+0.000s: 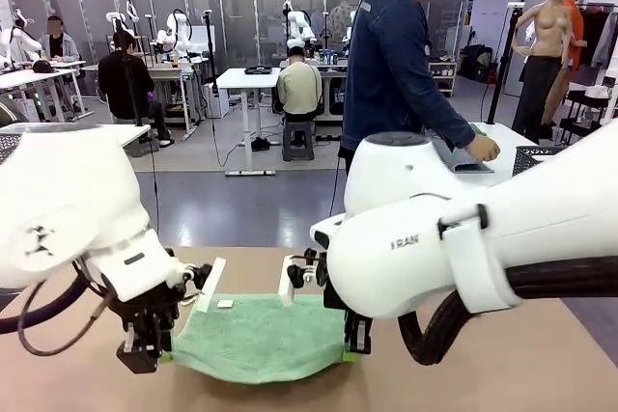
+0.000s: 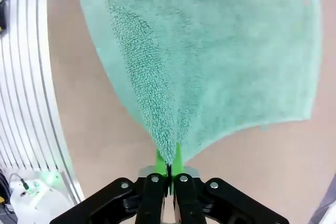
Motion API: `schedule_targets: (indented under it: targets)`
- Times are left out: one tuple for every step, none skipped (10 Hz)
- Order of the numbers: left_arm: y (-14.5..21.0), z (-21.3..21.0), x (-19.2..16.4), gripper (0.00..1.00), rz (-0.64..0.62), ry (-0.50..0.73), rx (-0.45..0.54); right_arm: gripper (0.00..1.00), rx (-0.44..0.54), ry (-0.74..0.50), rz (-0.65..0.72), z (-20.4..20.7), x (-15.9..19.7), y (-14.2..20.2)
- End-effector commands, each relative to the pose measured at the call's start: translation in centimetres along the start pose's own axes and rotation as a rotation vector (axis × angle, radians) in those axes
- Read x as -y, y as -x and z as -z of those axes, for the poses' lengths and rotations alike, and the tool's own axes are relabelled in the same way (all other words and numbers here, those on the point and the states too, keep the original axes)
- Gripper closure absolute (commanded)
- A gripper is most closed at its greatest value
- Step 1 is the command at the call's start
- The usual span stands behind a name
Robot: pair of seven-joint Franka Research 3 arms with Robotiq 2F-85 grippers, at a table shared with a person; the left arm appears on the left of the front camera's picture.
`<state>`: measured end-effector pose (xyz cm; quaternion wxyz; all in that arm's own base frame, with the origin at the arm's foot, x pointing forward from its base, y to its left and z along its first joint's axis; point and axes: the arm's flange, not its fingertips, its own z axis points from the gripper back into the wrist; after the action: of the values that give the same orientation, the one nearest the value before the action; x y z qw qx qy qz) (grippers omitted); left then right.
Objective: Fold the towels and place them in the basket.
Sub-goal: When a person lays out a Towel with hook on the table, fold it in half twice.
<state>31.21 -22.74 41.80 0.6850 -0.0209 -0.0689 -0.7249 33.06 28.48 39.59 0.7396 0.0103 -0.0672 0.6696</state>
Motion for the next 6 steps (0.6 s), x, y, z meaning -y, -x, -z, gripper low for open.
schedule_targets:
  targets:
    - [1.7, -0.4, 3.0, 1.0, 0.039, -0.061, 0.026, 1.0, 0.035, 0.031, -0.001, -1.1, 0.3, 0.9]
    - [1.2, -0.5, 2.1, 1.0, 0.03, -0.074, 0.027, 1.0, 0.038, 0.03, 0.013, -1.3, 1.3, 0.7]
    - [0.8, -0.7, 0.8, 1.0, 0.004, -0.074, 0.04, 1.0, 0.033, 0.017, 0.023, -1.2, 2.4, 0.3]
    - [0.4, -0.6, -0.9, 1.0, -0.016, -0.068, 0.041, 1.0, 0.035, -0.004, 0.026, -0.9, 3.9, -0.2]
    - [0.0, -0.6, -2.3, 1.0, -0.043, -0.057, 0.026, 1.0, 0.043, -0.032, 0.028, -0.6, 5.5, -0.7]
    - [-0.1, -0.4, -3.6, 1.0, -0.064, -0.043, 0.007, 1.0, 0.033, -0.045, 0.048, -0.4, 7.1, -1.1]
